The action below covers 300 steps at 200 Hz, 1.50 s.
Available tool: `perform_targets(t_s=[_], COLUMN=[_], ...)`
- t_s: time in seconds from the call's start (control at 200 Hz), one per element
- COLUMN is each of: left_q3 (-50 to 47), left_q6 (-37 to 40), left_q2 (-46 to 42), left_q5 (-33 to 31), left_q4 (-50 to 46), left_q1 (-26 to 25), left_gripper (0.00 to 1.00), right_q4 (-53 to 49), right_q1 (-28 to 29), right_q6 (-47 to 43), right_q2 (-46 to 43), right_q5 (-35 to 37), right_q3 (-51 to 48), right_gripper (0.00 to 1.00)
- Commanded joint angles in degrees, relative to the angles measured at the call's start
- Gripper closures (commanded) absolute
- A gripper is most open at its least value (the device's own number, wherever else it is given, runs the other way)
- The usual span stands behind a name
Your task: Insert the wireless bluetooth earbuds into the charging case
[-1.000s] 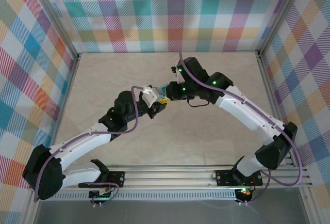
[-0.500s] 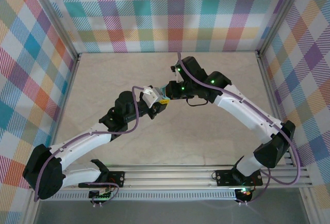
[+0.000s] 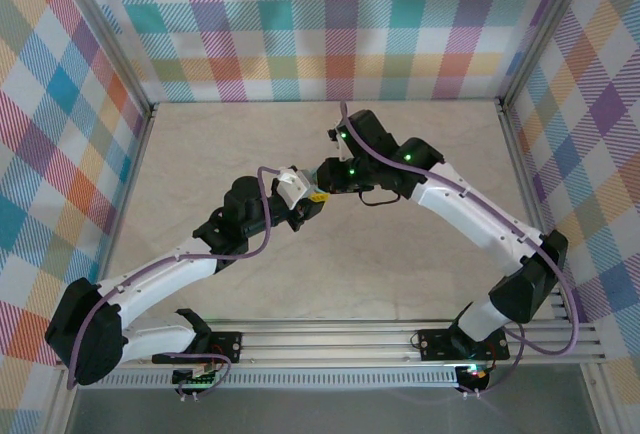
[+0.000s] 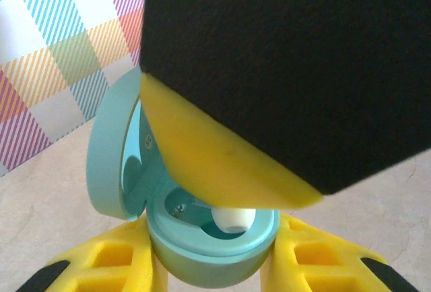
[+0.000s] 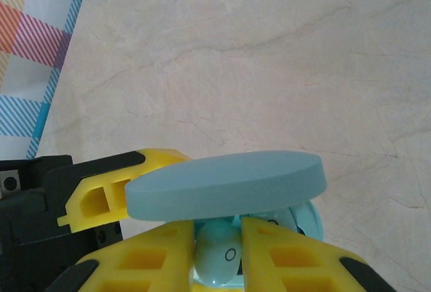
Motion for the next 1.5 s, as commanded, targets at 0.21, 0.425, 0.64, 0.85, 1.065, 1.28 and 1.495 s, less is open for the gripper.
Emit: perform_targets(t_s=[0.21,0.425,0.64,0.85,1.065,1.28,1.495], left_q3=[2.51,2.40,2.14,2.16,1.98,2.07,2.16], left_q6=[0.72,0.69,0.65,0.56,0.47,0.47,0.39], left_q2=[0.00,-0.17,-0.37,-0.33,-0.62,-0.57,-0.50], left_q5=[-0.11,-0.17,-0.24,-0.32,-0.54,-0.68,-0.59], left_q4=[1.84,1.57,1.57,1.48,1.39,1.48,1.48], left_q1=[-0.90,-0.90,-0.90,-0.89,-0.89,-0.89,-0.90], left_gripper=[0.98,0.98,0.98,0.98,0.99,0.99,0.99], right_q4=[-1.02,-0.75,-0.31,0.40,1.08,0.83,2.73], right_q1=[0.36,0.39,0.39,0.39,0.39,0.39,0.36], right_q6=[0.26,0.44,1.01,1.56,1.47,1.48,1.34], right_q2=[0.79,0.38,-0.75,-1.12,-1.32,-1.70,-2.47], right_q5=[-0.74,-0.44,-0.56,-1.69,-2.06,-1.89,-1.01], right_q3=[2.74,3.08,2.31,1.16,0.88,0.21,-2.25], right_gripper=[0.70,0.68,0.68,0.73,0.77,0.77,0.77])
